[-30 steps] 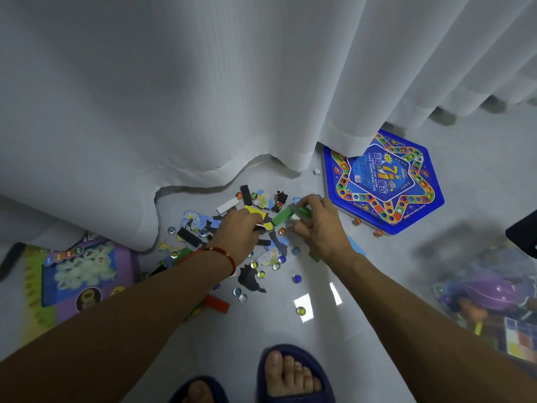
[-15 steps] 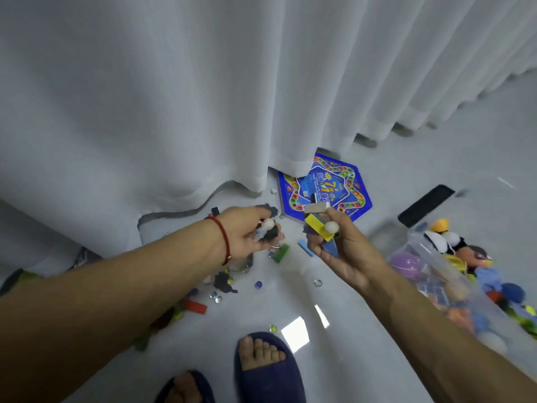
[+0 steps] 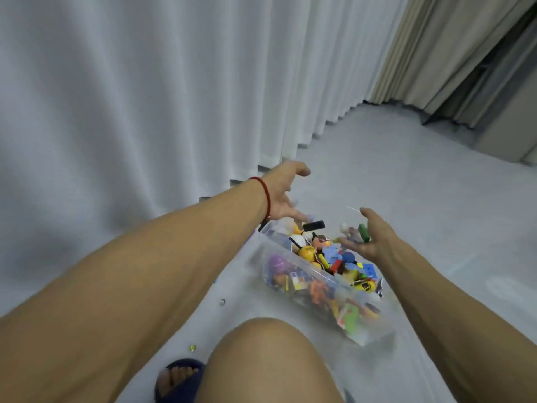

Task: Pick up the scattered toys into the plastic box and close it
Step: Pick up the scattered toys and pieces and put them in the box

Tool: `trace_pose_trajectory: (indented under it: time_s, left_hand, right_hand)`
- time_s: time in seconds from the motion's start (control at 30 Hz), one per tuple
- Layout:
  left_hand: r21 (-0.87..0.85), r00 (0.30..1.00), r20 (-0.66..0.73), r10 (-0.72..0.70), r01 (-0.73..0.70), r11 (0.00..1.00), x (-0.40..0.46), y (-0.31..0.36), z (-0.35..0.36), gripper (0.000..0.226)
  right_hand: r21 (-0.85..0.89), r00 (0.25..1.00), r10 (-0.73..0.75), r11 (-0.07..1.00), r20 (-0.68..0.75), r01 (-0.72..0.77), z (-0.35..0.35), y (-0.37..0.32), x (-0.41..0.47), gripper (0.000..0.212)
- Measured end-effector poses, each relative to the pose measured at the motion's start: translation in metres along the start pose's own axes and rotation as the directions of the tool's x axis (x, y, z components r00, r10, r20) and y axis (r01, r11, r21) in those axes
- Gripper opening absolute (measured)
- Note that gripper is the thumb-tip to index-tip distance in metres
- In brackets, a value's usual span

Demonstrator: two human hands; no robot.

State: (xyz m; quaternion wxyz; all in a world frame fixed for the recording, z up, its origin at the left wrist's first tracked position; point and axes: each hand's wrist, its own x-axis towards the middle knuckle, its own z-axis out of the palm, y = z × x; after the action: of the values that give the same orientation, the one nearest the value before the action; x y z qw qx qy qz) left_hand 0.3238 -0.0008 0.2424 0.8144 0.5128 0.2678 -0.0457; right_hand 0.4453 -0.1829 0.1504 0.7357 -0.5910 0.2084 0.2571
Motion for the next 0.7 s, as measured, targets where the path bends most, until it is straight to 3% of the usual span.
trace_pose_trajectory:
  time_s: [0.07,0.13,0.23,0.4,0.57,0.7]
  left_hand:
    - [0.115,1.000,-0.017,-0.015,0.017,0.993,-0.010,-0.002,0.006,0.062]
    - [0.237,0.997,-0.056,-0.055,0.067,0.969,-0.024,-0.006,0.000,0.059]
    - [0.374,0.988,-0.149,-0.032,0.086,0.923,-0.048,-0.010,-0.027,0.049]
    - [0.627,0.937,-0.347,0.038,0.202,0.753,-0.094,-0.026,-0.102,0.025]
    - [0.718,0.900,-0.436,-0.018,0.360,0.596,-0.121,-0.071,-0.178,0.027]
    - [0.768,0.885,-0.464,0.032,0.385,0.512,-0.111,-0.133,-0.236,0.024]
  right_hand:
    - [0.043,1.000,-0.012,0.999,0.013,0.011,-0.012,-0.007,0.001,0.054]
    - [0.025,0.997,-0.041,0.999,0.068,0.039,-0.018,-0.008,-0.001,0.055]
    - [-0.180,0.983,-0.083,0.977,0.164,0.113,-0.013,-0.003,-0.015,0.043]
    - [-0.479,0.906,0.009,0.851,0.424,0.216,0.029,0.038,-0.059,0.032]
    - [-0.723,0.727,0.233,0.493,0.645,0.484,0.099,0.136,-0.070,0.019]
    - [-0.634,0.588,0.357,0.017,0.726,0.773,0.134,0.246,-0.044,0.026]
